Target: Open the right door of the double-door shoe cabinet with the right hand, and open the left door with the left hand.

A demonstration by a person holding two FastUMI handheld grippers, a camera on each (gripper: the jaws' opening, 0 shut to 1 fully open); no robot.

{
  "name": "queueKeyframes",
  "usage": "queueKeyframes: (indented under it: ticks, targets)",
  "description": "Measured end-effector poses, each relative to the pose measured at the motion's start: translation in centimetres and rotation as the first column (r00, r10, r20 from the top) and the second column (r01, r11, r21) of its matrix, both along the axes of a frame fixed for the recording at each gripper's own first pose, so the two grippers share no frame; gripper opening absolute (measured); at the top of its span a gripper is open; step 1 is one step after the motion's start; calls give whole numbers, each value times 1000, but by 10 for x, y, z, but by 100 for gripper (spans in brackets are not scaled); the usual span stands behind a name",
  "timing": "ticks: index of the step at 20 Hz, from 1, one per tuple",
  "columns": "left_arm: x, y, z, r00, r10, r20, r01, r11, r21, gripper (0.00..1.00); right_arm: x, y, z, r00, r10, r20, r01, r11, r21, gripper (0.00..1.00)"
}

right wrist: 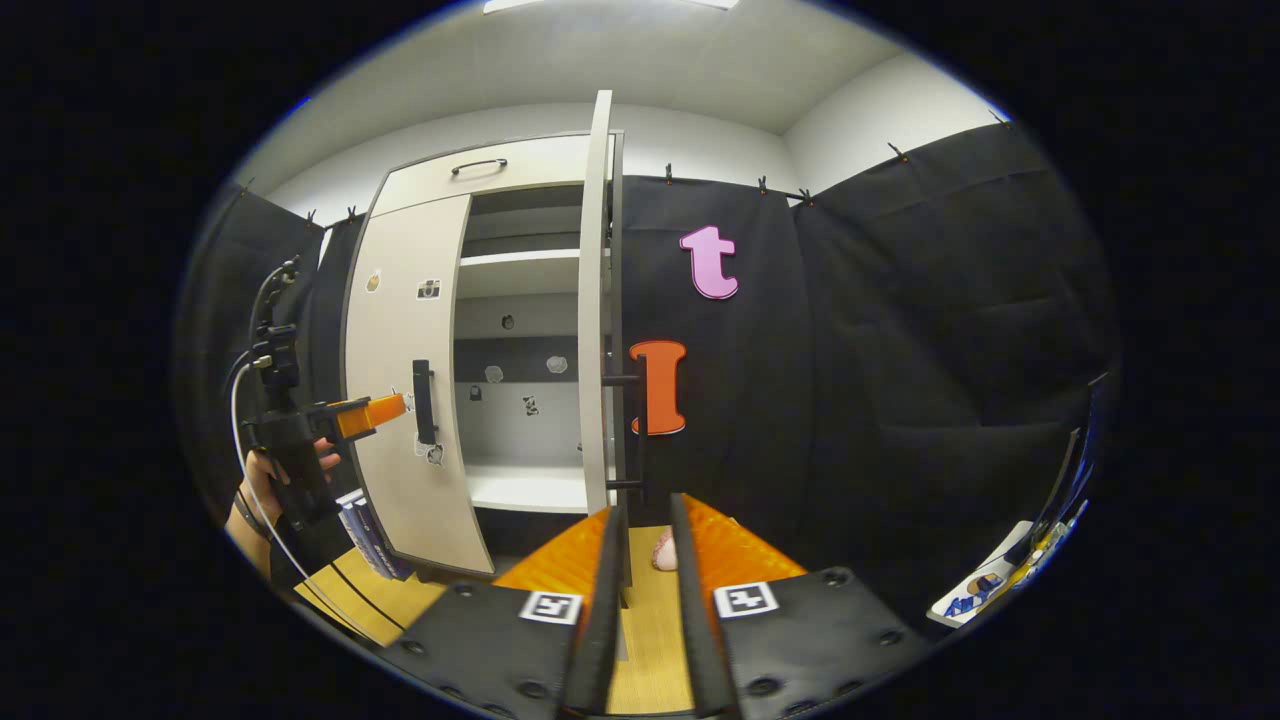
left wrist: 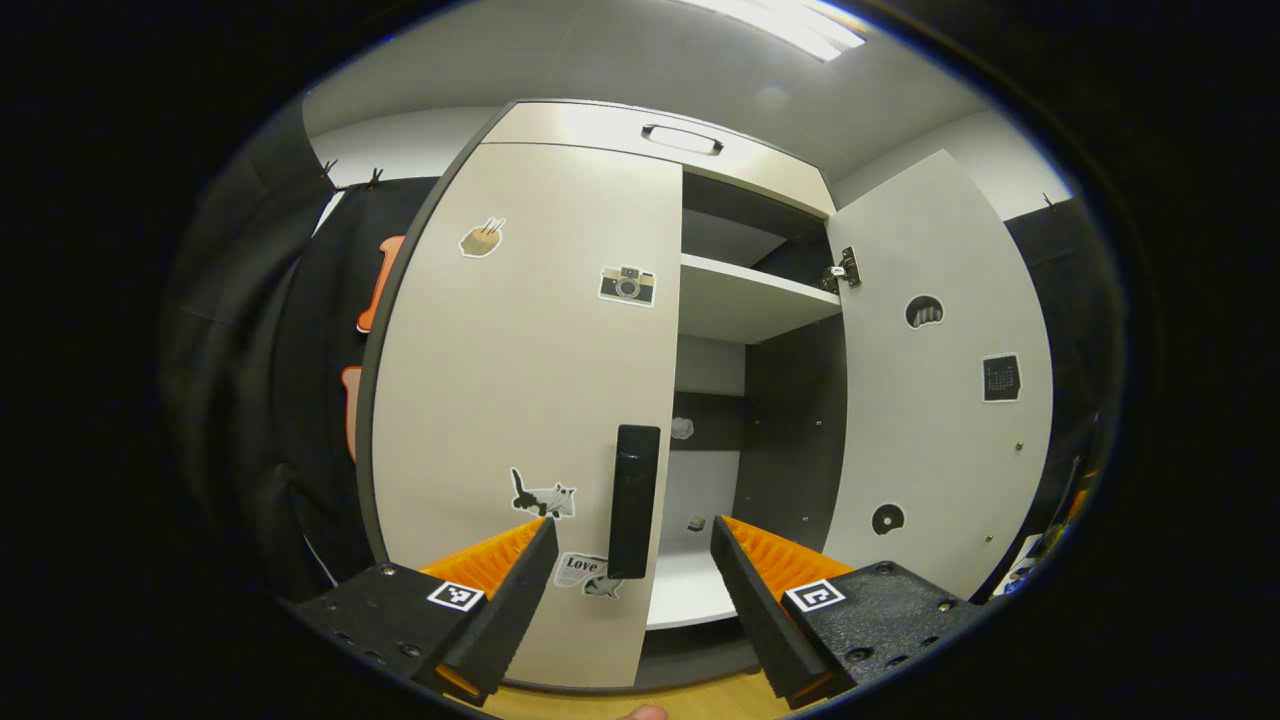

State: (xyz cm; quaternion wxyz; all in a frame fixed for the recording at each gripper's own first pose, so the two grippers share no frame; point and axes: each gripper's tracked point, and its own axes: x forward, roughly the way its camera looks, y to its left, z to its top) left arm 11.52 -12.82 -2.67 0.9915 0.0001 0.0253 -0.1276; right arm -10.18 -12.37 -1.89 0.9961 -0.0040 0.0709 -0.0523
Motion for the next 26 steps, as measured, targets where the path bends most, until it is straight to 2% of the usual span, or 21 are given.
queueKeyframes:
  ticks: [3, 4, 5, 6, 13, 14, 15, 16, 17, 18, 20, 22, 25, 26]
  targets:
    - [25, -8, -5, 1000, 5, 1, -5, 999, 32, 94, -3, -4, 1, 1000, -10, 8, 10, 1000, -1, 94]
    - [33, -9, -9, 1000, 13, -1, -13, 999, 40, 94, -3, -3, 0, 1000, -5, 6, 5, 1000, 0, 94]
    - [41, -9, -12, 1000, 23, -5, -22, 999, 47, 94, -2, -2, -2, 1000, 0, 2, 0, 1000, 0, 100]
    - [48, -9, -14, 999, 34, -9, -33, 998, 51, 94, -1, -1, -2, 1000, 4, -1, -4, 1000, -1, 94]
    - [81, -4, -26, 996, 86, -29, -83, 993, 80, 91, 7, -11, -5, 1000, -15, -3, 15, 1000, -18, 94]
    - [81, 0, -24, 995, 102, -19, -100, 992, 81, 81, 7, -12, -5, 1000, -19, -2, 19, 1000, -16, 94]
    - [83, -2, -24, 995, 96, -19, -94, 993, 77, 76, 8, -14, -5, 1000, -25, 1, 25, 1000, -16, 94]
    - [80, -4, -24, 996, 84, -20, -82, 994, 76, 71, 9, -15, -4, 1000, -30, 2, 30, 999, -16, 100]
    - [81, -20, -26, 999, 3, -35, -1, 999, 47, 70, 9, -16, -4, 999, -33, 2, 33, 999, -16, 100]
    - [66, -15, -23, 999, 29, -46, -28, 999, 36, 55, 10, -16, -4, 999, -33, 2, 33, 999, -13, 94]
    - [78, -16, -28, 998, 25, -59, -23, 999, 42, 24, 10, -15, -4, 999, -39, 4, 39, 999, -14, 94]
    - [79, -17, -29, 998, 14, -63, -11, 999, 44, 22, 10, -17, -5, 999, -47, 5, 47, 999, -18, 94]
    - [74, -16, -30, 997, -9, -72, 16, 995, 94, 22, 11, -13, -5, 999, -48, 5, 48, 999, -16, 94]
    - [73, -16, -29, 997, -15, -73, 21, 996, 84, 22, 13, -13, -5, 999, -46, 7, 47, 999, -17, 100]
